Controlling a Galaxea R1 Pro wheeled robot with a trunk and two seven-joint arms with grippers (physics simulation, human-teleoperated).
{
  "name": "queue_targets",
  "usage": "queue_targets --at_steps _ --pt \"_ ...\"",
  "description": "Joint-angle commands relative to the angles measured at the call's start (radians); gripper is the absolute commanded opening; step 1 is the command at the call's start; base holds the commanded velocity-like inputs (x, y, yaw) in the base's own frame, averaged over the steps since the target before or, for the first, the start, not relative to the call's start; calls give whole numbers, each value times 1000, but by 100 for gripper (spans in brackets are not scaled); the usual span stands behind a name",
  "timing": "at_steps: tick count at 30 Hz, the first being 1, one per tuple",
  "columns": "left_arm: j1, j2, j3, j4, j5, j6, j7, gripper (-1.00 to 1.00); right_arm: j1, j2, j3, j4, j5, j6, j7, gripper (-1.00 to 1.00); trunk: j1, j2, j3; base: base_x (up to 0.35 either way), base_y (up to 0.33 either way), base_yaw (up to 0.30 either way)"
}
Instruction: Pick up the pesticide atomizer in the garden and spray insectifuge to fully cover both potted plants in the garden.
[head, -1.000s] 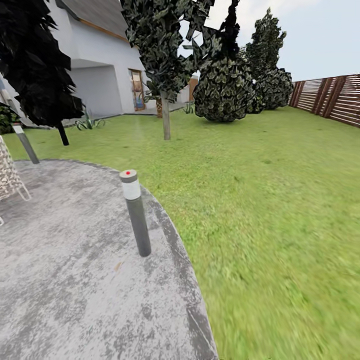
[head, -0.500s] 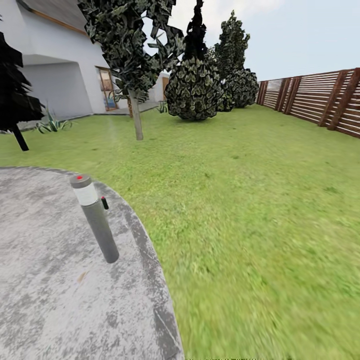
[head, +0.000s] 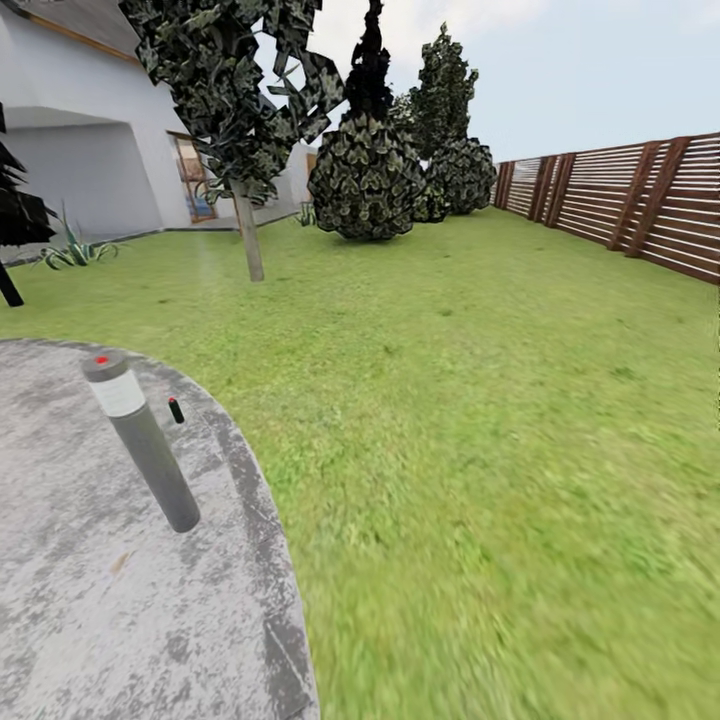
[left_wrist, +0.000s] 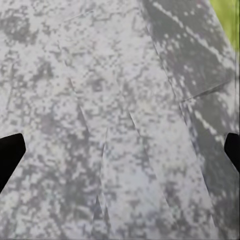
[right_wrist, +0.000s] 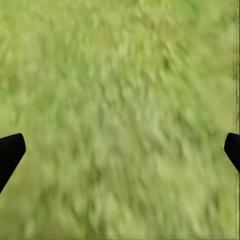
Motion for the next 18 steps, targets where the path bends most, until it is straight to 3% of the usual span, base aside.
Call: queue_targets --at_steps 1,18 --pt "0 0 0 0 1 -3 0 100 -1 0 0 1 0 -3 0 100 0 0 -1 0 -272 -1" --pt "0 0 0 1 1 -3 0 100 -1 0 -3 33 -1 -4 -2 100 0 0 -1 20 -272 0"
